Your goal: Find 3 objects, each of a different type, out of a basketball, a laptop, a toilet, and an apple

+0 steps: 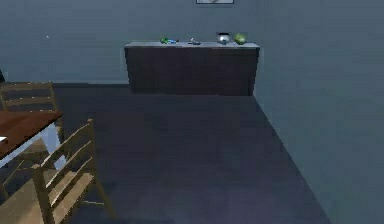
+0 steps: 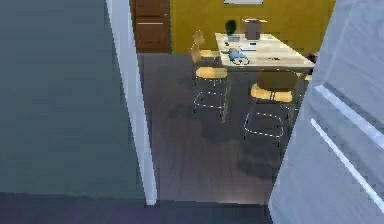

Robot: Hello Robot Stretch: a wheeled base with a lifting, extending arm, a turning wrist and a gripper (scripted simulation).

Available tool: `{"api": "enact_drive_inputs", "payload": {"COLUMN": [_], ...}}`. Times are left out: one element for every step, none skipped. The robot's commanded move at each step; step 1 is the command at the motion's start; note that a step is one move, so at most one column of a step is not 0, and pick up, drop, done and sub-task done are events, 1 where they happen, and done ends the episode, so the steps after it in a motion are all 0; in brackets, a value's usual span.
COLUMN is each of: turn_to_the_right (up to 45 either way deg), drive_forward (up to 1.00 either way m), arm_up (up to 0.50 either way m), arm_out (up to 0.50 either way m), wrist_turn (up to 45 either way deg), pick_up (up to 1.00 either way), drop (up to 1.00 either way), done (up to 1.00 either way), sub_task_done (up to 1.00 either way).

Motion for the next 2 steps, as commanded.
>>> {"api": "enact_drive_inputs", "payload": {"turn_to_the_right": [-45.0, -6.0], "drive_forward": [0.00, 0.00], "arm_up": [0.00, 0.00], "arm_out": [0.00, 0.00], "wrist_turn": [0.0, 0.0], "pick_up": [0.00, 0.00], "drop": [0.00, 0.00], "done": [0.00, 0.00], "sub_task_done": [0.00, 0.00]}}
